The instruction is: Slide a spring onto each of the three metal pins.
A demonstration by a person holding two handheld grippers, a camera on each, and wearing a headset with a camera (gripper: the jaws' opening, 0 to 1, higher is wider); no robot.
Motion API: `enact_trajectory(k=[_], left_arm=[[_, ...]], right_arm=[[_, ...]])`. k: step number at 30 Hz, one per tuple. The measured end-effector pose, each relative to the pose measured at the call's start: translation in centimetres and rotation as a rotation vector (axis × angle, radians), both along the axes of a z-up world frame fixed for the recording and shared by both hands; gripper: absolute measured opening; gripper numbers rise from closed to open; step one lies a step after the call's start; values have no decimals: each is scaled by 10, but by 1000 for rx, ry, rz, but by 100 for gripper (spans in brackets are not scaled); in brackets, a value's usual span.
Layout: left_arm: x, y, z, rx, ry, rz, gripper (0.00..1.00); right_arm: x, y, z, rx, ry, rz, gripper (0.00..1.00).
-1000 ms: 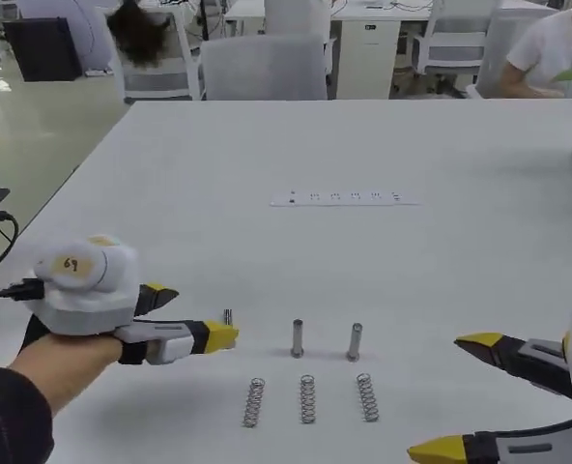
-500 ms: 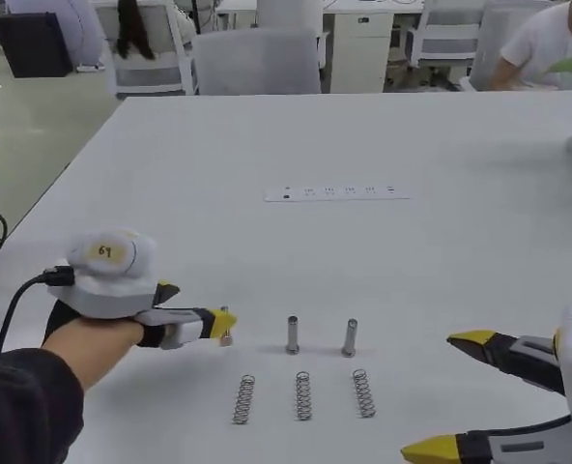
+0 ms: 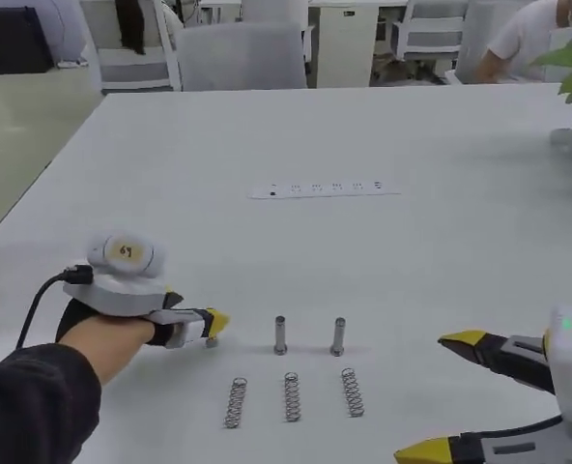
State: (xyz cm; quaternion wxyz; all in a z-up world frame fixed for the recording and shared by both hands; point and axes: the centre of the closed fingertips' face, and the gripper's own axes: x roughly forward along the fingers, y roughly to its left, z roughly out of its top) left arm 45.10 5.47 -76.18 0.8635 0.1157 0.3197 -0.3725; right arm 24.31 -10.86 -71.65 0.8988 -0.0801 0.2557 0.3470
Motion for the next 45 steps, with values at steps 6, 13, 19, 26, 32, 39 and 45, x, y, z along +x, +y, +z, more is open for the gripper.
enact_trajectory(k=[6,13,19,26,32,39,45], left_arm=[[3,-3,-6,33,18,-1,33],[2,-6,-14,58,37,-8,25],[3,-8,-20,73,45,-19,20],[3,-9,-23,82,53,-29,14],[2,-9,-24,89,57,-29,9],[2,-8,-27,116,43,-52,3],[1,-8,-27,146,27,-74,1]], right_arm=[[-1,2,-2,-1,9,6,83],[0,2,-4,0,13,7,83],[0,2,-5,3,18,6,82],[0,1,-7,6,21,2,82],[1,2,-7,8,22,1,82],[1,2,-8,11,23,0,82],[1,2,-8,12,26,1,81]])
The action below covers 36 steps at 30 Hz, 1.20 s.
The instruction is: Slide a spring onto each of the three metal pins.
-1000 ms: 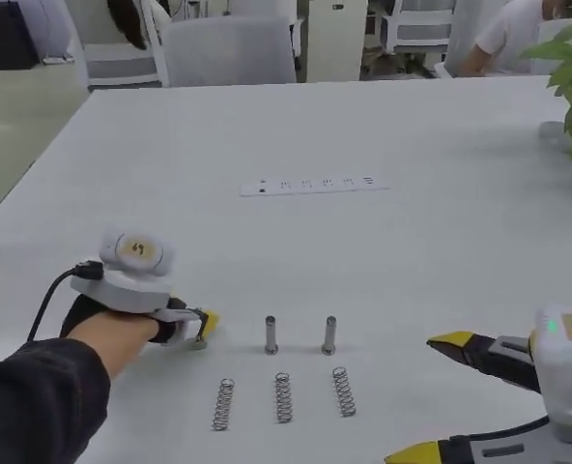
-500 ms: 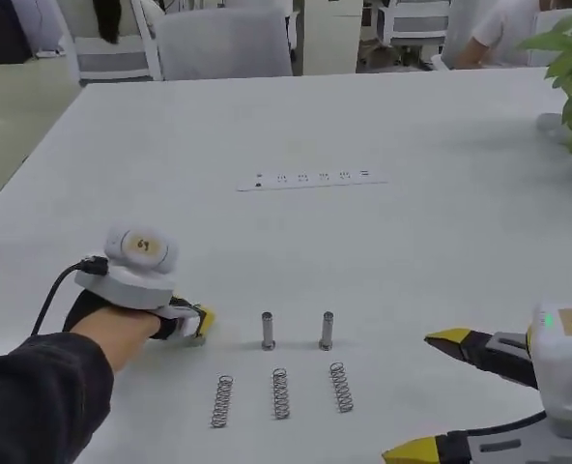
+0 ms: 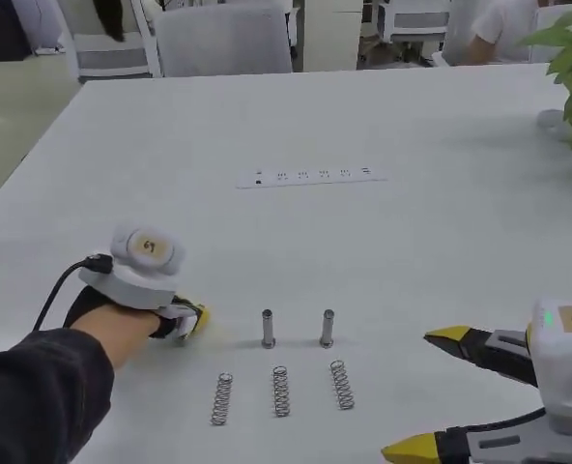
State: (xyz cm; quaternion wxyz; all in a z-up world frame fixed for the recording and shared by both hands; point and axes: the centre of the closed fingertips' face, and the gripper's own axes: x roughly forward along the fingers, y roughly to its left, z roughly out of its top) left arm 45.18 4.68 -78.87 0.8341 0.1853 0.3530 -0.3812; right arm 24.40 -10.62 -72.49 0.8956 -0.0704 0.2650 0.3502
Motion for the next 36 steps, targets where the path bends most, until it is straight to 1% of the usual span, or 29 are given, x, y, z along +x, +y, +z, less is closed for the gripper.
enact_trajectory(k=[4,6,7,12,17,19,25,28,31,36], left_arm=[[1,1,0,13,1,1,0],[0,-1,1,6,7,4,7],[0,-2,0,4,14,2,8],[1,-4,0,25,6,-11,1],[0,-5,1,42,1,-21,0],[0,-4,1,41,14,-12,0],[-2,-3,8,29,14,-13,0],[-5,-3,13,17,13,-14,0],[-9,-2,16,14,14,-16,0],[-14,1,24,1,5,-19,0]], right_arm=[[0,0,0,0,0,1,81],[1,0,0,1,0,1,81],[1,-1,0,-1,0,0,81],[1,-2,0,1,-2,-4,80],[1,-3,0,1,0,-8,80],[1,-3,0,2,-2,-8,80],[2,-3,0,1,-3,-6,80],[2,-2,1,2,-8,-3,80],[2,0,3,-1,-12,5,80],[2,3,7,-6,-21,15,80]])
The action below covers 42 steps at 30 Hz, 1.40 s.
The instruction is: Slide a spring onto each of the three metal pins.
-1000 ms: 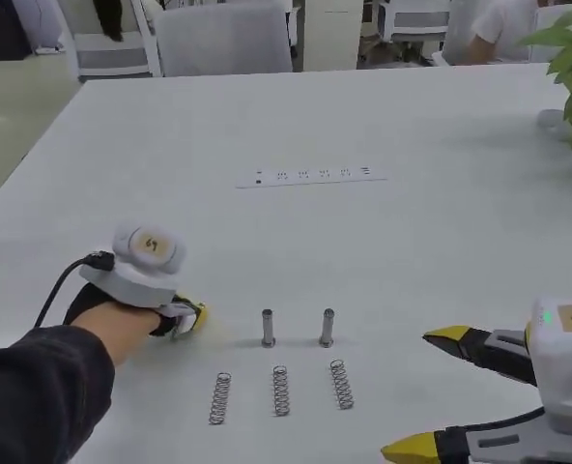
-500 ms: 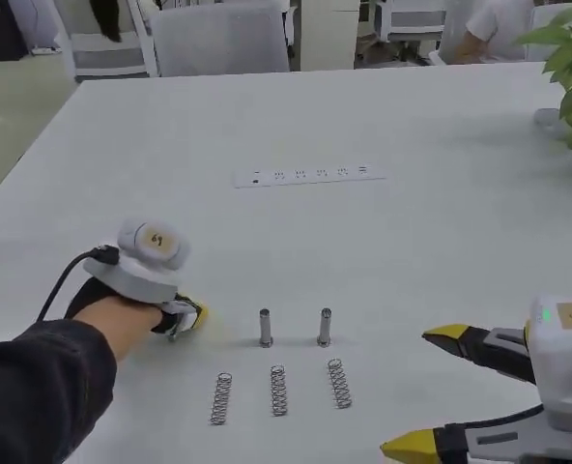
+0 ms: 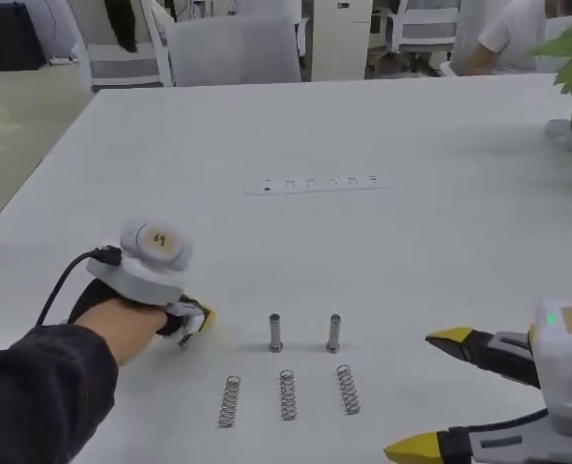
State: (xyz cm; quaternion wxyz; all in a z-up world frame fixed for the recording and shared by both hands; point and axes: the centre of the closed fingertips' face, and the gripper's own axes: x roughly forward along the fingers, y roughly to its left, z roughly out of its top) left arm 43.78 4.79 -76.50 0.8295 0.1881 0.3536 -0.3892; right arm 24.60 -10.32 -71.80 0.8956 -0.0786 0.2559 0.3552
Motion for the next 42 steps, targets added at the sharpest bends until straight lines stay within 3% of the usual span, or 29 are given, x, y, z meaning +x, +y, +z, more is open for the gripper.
enact_trajectory(k=[17,42], left_arm=[[-15,10,17,-58,-9,17,0],[-21,19,21,-140,-7,58,0]], right_arm=[[-4,6,10,-20,-22,23,80],[-5,16,17,-50,-31,59,80]])
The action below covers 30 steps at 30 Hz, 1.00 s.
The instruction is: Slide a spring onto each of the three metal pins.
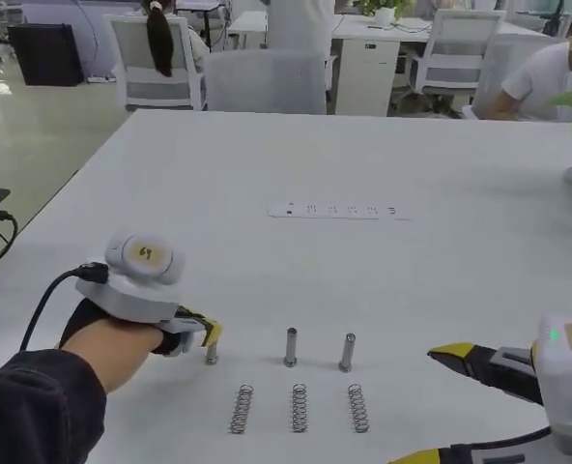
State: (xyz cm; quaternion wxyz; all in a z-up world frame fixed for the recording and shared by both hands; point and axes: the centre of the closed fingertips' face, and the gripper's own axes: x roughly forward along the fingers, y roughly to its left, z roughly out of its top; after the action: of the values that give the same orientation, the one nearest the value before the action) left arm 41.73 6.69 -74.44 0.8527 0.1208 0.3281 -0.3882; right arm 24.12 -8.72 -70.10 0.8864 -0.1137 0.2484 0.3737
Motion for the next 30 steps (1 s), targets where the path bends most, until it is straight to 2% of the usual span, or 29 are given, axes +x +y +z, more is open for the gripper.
enact_trajectory(k=[17,25,30], left_arm=[[-11,-9,5,-27,3,-21,0],[-9,-7,5,-26,2,-22,0],[-8,-7,5,-23,-11,-33,0]], right_arm=[[0,0,2,-11,-4,4,80],[0,3,0,-14,1,14,80],[0,4,0,-12,2,18,80]])
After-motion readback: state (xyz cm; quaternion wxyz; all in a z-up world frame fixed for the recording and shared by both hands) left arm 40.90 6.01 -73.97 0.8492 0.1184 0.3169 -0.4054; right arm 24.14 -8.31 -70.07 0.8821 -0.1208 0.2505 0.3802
